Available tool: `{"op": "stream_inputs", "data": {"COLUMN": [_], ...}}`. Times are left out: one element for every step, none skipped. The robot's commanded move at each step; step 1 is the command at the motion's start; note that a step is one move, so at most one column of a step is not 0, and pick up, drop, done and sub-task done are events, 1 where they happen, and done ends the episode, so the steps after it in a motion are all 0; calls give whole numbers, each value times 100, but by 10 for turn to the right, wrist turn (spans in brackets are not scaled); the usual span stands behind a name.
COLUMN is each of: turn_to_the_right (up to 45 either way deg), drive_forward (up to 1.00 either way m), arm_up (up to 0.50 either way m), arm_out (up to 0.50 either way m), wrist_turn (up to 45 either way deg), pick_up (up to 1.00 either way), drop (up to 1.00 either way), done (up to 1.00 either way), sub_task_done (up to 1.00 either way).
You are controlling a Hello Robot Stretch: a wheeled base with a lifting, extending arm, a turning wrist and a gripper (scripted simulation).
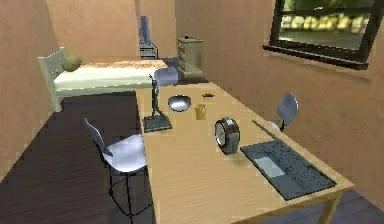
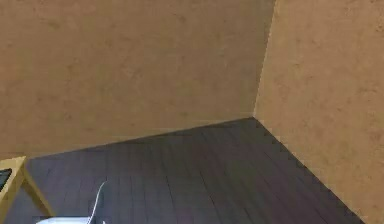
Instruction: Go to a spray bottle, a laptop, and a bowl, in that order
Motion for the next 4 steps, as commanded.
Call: {"op": "stream_inputs", "data": {"turn_to_the_right": [270, 0, -450, -450], "drive_forward": [0, 0, 0, 0], "arm_up": [0, 0, 0, 0], "arm_out": [0, 0, 0, 0], "wrist_turn": [0, 0, 0, 0], "pick_up": [0, 0, 0, 0], "drop": [0, 0, 0, 0], "done": [0, 0, 0, 0], "sub_task_done": [0, 100, 0, 0]}}
